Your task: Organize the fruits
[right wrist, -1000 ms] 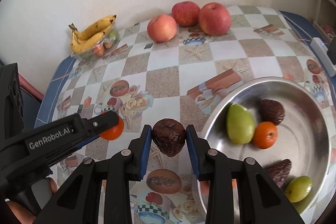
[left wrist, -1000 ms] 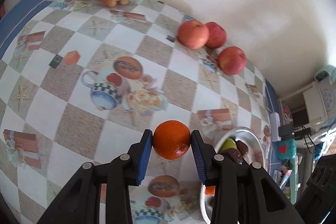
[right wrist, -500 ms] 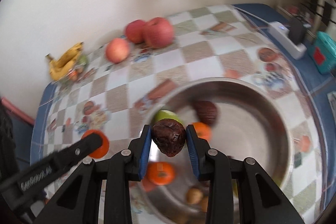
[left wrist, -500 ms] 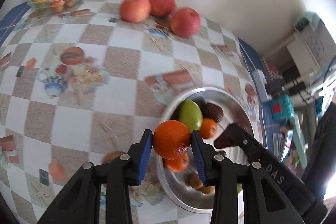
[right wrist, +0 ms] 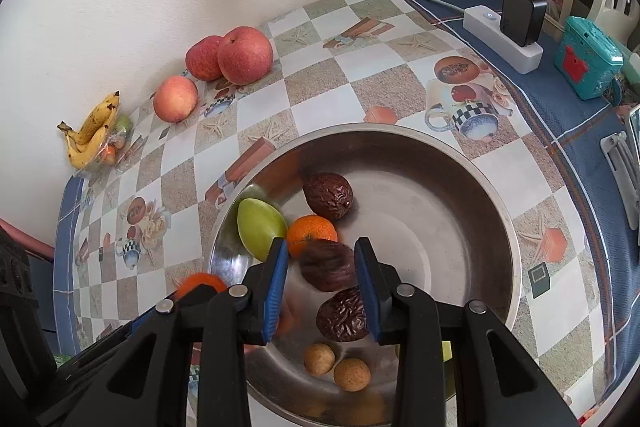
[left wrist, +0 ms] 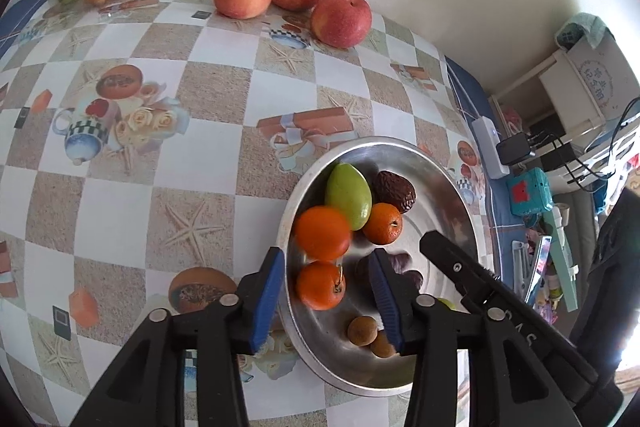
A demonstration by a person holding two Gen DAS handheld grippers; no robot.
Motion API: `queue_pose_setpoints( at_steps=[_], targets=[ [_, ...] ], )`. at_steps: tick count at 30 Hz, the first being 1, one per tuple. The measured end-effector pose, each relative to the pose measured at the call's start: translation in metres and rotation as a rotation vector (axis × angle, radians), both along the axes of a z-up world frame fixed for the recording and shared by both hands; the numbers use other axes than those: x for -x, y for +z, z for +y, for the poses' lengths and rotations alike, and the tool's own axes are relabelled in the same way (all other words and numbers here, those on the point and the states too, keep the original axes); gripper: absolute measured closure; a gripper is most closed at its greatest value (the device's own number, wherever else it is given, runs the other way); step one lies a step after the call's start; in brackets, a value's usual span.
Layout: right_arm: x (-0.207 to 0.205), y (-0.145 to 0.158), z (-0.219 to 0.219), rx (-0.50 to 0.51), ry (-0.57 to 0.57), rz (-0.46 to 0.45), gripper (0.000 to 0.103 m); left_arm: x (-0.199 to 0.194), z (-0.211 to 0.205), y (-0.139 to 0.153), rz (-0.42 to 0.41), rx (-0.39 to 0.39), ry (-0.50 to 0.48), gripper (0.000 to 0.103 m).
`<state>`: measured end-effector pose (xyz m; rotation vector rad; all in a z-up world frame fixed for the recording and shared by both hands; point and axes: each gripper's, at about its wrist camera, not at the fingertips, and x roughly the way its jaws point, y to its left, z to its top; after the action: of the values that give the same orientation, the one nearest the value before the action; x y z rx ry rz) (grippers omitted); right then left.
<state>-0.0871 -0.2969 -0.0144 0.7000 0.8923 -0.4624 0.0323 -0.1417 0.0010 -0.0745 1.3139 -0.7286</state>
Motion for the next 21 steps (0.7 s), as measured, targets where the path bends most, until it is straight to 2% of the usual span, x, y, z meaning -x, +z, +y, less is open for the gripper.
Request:
queue_pose_setpoints(
  at_steps=[2, 6, 8, 10, 11, 12, 15, 17, 21],
  targets=[
    [0.000, 0.000, 0.001, 0.001, 0.002, 0.005, 0.067, -0.002, 0.005, 0.001, 0.004, 0.003, 0.015, 0.051],
    [0.002, -0.002, 0.005, 0.005, 0.007, 0.019, 0.067, -0.005, 0.021, 0.006, -0.041, -0.042, 0.061, 0.028],
    [0.004, -0.002, 0.007, 0.013, 0.009, 0.027, 0.067, -0.006, 0.031, 0.007, -0.067, -0.081, 0.083, 0.024],
    [0.006, -0.002, 0.009, 0.017, 0.010, 0.033, 0.065, -0.007, 0.042, 0.005, -0.085, -0.115, 0.111, 0.014],
    [0.008, -0.003, 0.010, 0.020, 0.010, 0.038, 0.057, -0.007, 0.050, 0.004, -0.099, -0.139, 0.132, 0.004],
    [0.008, -0.003, 0.012, 0.025, 0.010, 0.044, 0.044, -0.007, 0.057, 0.003, -0.115, -0.159, 0.153, 0.000],
    [0.010, -0.004, 0.019, 0.047, 0.013, 0.057, 0.021, -0.006, 0.071, -0.002, -0.153, -0.237, 0.183, 0.000],
    [0.011, -0.006, 0.025, 0.058, 0.024, 0.063, 0.016, -0.005, 0.077, -0.006, -0.172, -0.279, 0.180, 0.000],
    [0.013, -0.007, 0.039, 0.082, 0.041, 0.081, 0.014, 0.000, 0.092, -0.004, -0.193, -0.321, 0.172, 0.000]
  ],
)
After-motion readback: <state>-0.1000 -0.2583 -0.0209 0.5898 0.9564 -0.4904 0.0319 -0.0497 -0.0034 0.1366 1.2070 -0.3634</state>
